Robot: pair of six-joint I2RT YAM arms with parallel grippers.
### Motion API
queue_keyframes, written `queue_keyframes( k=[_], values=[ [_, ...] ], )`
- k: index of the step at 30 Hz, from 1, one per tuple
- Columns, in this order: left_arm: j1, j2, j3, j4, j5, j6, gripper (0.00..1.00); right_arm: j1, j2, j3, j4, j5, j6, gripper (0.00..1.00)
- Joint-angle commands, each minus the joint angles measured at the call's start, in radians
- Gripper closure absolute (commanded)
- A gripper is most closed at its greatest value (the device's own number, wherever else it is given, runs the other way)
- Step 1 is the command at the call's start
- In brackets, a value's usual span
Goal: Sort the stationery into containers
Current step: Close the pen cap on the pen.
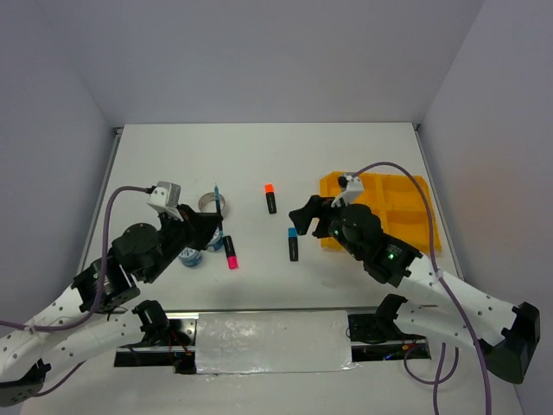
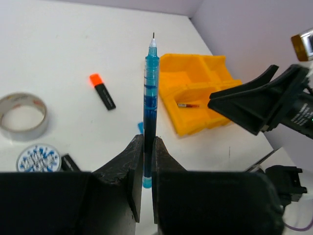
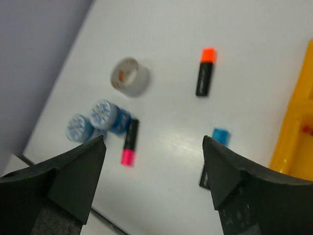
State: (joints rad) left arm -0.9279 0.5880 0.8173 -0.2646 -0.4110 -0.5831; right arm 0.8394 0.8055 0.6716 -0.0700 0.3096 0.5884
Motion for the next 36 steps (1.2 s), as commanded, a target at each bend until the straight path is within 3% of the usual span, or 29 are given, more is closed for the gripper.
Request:
queue_keyframes(
  k=[1, 3, 9, 14, 19, 25, 31, 36],
  values=[
    [-0.002, -0.04, 0.06, -0.237, -0.072, -0.107, 0.99, -0.005, 0.087, 0.085, -0.322, -0.052, -0.062, 0.12],
    [-0.003, -0.071, 0.068, -0.315, -0.071, -0.123, 0.98, -0.002, 0.118, 0.062, -0.365, -0.101, -0.064, 0.01],
    [-0.003, -0.111, 0.086, -0.456, -0.095, -0.1, 0.96, 0.006, 0.127, -0.009, -0.537, -0.118, 0.074, 0.0],
    [-0.003, -0.12, 0.062, -0.447, -0.046, -0.093, 0.97, 0.052, 0.126, -0.03, -0.649, -0.211, 0.021, 0.0],
    [-0.003, -0.149, 0.025, -0.384, 0.032, -0.092, 0.97, 0.162, 0.283, 0.023, -0.753, -0.115, 0.073, 0.0],
    [-0.002, -0.169, -0.001, -0.361, 0.104, -0.083, 0.97, 0.17, 0.53, 0.048, -0.777, -0.049, 0.086, 0.0],
    [-0.003, -0.179, -0.006, -0.332, 0.169, -0.055, 0.96, 0.171, 0.523, 0.071, -0.729, -0.01, 0.03, 0.0],
    [-0.003, -0.169, -0.003, -0.328, 0.195, -0.043, 0.97, 0.158, 0.517, 0.043, -0.656, -0.095, -0.05, 0.01]
  ],
)
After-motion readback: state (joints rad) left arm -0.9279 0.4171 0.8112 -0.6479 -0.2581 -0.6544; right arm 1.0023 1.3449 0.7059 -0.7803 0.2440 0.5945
